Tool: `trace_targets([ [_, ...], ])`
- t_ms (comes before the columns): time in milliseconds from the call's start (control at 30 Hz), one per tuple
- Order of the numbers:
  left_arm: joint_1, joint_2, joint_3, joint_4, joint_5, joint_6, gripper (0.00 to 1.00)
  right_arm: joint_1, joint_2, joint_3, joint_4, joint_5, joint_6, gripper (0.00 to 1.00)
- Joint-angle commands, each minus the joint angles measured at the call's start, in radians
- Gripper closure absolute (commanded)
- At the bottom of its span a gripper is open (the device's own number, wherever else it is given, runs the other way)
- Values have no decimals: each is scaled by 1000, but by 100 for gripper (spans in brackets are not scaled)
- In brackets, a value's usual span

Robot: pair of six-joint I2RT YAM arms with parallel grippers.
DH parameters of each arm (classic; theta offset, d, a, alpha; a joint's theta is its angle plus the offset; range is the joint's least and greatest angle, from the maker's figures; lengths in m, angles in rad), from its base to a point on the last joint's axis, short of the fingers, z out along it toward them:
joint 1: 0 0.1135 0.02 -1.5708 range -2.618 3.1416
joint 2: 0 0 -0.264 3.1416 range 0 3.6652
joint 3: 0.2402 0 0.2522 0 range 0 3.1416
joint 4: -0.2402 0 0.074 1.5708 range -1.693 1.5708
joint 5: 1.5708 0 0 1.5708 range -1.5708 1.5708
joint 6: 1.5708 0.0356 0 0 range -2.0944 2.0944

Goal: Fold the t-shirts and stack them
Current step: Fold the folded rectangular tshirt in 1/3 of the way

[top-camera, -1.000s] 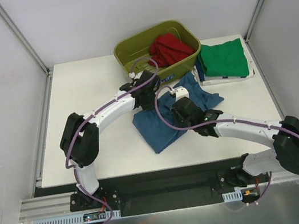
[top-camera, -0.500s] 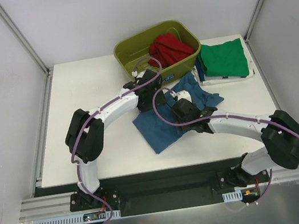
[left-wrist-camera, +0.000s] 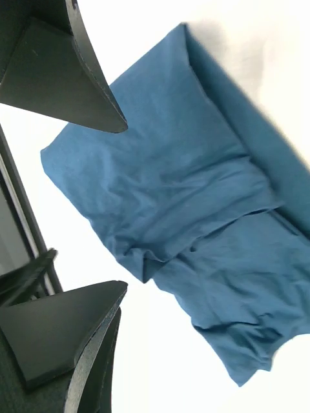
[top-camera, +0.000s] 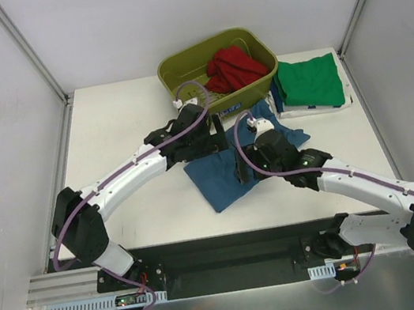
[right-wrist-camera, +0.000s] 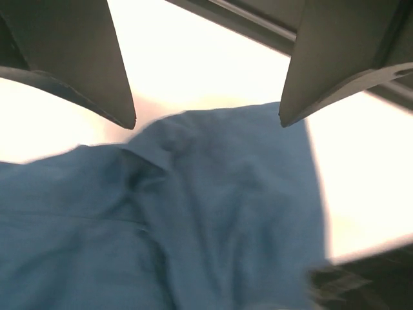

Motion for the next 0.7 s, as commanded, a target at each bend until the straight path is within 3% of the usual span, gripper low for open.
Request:
trace_targets([
  [0, 11, 21, -75, 71, 85, 5, 1, -5, -30, -39, 153, -222, 34, 3],
  [200, 82, 150, -90, 92, 223, -23, 1, -42, 65, -93, 346, -345, 68, 3],
  [467, 146, 202, -188, 118, 220, -49, 1, -166, 269, -84, 353, -334, 68, 3],
  [667, 175, 199, -225, 131, 243, -30, 1, -193, 380, -58, 347, -314, 37, 3],
])
